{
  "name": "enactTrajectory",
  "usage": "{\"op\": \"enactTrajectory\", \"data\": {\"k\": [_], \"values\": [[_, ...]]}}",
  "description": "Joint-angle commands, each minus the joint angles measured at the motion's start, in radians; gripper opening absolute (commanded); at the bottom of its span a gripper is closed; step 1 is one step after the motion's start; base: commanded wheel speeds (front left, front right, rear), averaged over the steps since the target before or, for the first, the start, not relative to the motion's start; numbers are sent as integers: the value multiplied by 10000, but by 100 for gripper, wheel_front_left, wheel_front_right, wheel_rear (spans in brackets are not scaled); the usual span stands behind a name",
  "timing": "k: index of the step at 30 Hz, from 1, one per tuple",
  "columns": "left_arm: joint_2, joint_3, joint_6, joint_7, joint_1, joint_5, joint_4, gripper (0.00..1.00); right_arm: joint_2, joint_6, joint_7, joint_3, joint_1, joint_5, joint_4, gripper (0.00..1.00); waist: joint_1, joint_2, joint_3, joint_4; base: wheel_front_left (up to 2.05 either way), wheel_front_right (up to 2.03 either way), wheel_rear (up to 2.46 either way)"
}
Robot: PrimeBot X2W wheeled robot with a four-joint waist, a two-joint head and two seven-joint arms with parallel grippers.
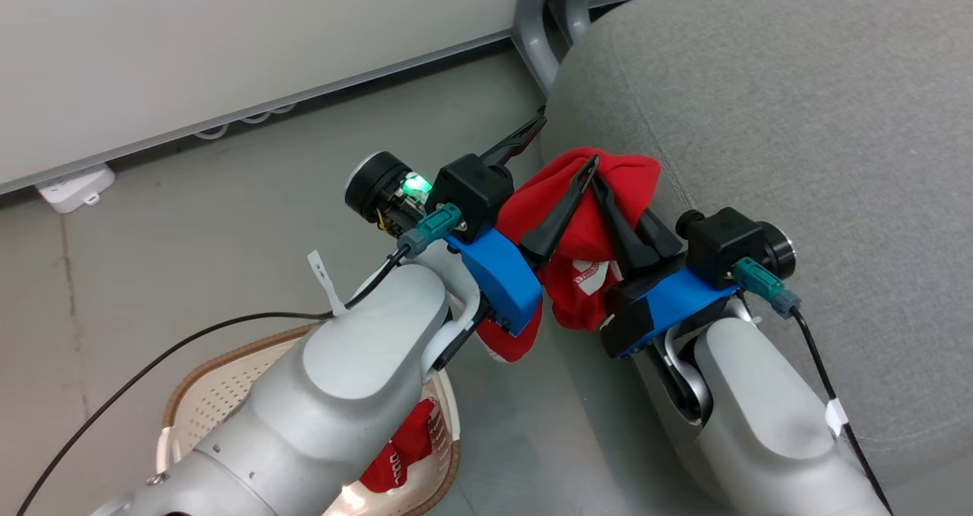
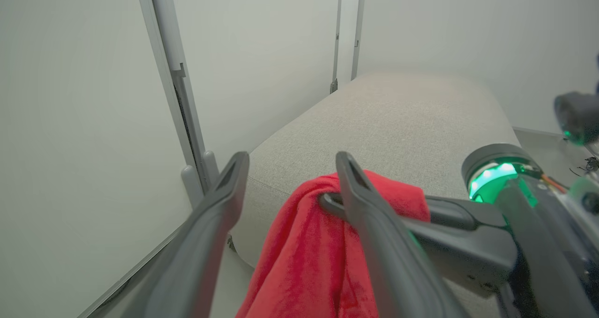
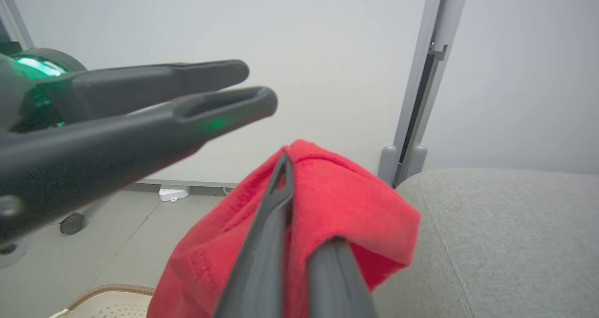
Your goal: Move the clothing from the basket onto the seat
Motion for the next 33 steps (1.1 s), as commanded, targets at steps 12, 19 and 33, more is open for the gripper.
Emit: {"op": "enactTrajectory", "data": {"k": [12,19,33], "values": [[16,-533,-150,55,-208,71,33,100,-271,-7,-7,-1969,951,-185,-1143,0,0,-1,714,-1572,0,0,0],[8,-907,-227,190,-157,29,17,100,-185,-7,-7,-2778,1396,-175,-1638,0,0,-1,958,-2071,0,0,0],[7,-1250,-53,180,-389,-147,-62,100,-186,-7,-9,-3016,1055,-187,-2166,0,0,-1,1325,-2125,0,0,0]]}}
